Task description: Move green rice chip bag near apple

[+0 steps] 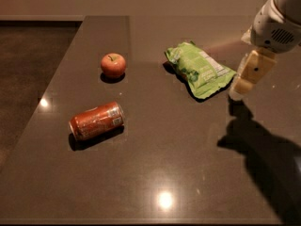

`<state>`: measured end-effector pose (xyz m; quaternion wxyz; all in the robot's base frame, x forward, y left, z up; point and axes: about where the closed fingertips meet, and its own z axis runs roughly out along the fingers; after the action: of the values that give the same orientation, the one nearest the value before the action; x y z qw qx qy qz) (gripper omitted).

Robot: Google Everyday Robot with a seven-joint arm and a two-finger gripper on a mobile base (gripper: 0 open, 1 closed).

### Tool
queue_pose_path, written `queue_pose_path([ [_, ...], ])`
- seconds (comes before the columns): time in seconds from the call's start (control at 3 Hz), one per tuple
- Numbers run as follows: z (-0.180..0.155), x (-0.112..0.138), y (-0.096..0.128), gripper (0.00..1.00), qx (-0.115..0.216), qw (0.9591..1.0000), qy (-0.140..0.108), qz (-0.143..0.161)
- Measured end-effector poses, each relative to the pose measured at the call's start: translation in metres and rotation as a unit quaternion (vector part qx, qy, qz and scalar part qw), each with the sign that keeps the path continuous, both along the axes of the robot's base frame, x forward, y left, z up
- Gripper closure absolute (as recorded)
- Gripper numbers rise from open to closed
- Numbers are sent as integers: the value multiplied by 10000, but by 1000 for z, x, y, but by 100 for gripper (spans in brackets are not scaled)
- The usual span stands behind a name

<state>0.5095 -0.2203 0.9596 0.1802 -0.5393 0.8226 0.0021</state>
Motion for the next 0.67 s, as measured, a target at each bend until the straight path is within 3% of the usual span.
queue_pose_path([
  [0.33,-11,40,-5,0,247,9985,-44,-483],
  [0.67,-23,77,-7,0,481,9944,-55,-940],
])
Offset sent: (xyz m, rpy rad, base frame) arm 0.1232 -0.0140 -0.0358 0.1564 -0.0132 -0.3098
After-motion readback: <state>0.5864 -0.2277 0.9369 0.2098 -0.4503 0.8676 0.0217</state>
